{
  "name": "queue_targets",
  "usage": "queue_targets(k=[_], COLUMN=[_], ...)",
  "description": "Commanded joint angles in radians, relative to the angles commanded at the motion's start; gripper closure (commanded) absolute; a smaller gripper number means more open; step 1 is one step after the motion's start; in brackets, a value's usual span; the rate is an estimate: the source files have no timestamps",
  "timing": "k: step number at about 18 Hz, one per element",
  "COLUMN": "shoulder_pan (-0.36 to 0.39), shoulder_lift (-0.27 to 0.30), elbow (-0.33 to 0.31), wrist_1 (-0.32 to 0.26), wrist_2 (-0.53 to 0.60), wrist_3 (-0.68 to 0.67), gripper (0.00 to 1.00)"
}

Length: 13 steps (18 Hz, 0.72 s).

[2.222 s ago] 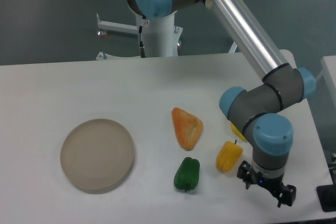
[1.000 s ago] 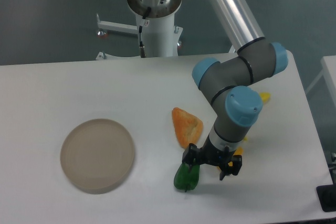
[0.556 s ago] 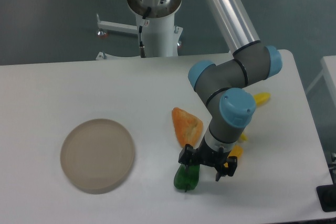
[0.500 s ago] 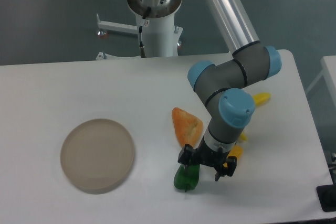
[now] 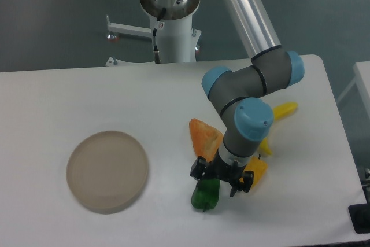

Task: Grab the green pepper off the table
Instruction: 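Lower the gripper around the green pepper and close the fingers on it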

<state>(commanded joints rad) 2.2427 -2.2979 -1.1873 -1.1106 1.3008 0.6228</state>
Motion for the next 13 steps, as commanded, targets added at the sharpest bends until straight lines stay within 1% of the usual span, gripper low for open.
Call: queue_targets(k=[5, 8, 9, 10, 12, 13], shoulder_pan=[-0.002, -0.002, -0.002, -0.002, -0.002, -0.002], shoulder_lift=[-0.003, -0.003, -0.005, -0.005, -0.003, -0.002], elbow=[-0.025, -0.028, -0.028, -0.026, -0.026, -0.026], wrist_1=[0.035, 0.04, 0.04, 0.04, 0.04, 0.04], wrist_2=[0.0, 0.0, 0.0, 0.0, 0.0, 0.0], wrist_3=[0.0, 0.003, 0.008, 0.008, 0.027, 0.038], gripper=[0.0, 0.0, 0.12, 0.31, 0.53, 0.6])
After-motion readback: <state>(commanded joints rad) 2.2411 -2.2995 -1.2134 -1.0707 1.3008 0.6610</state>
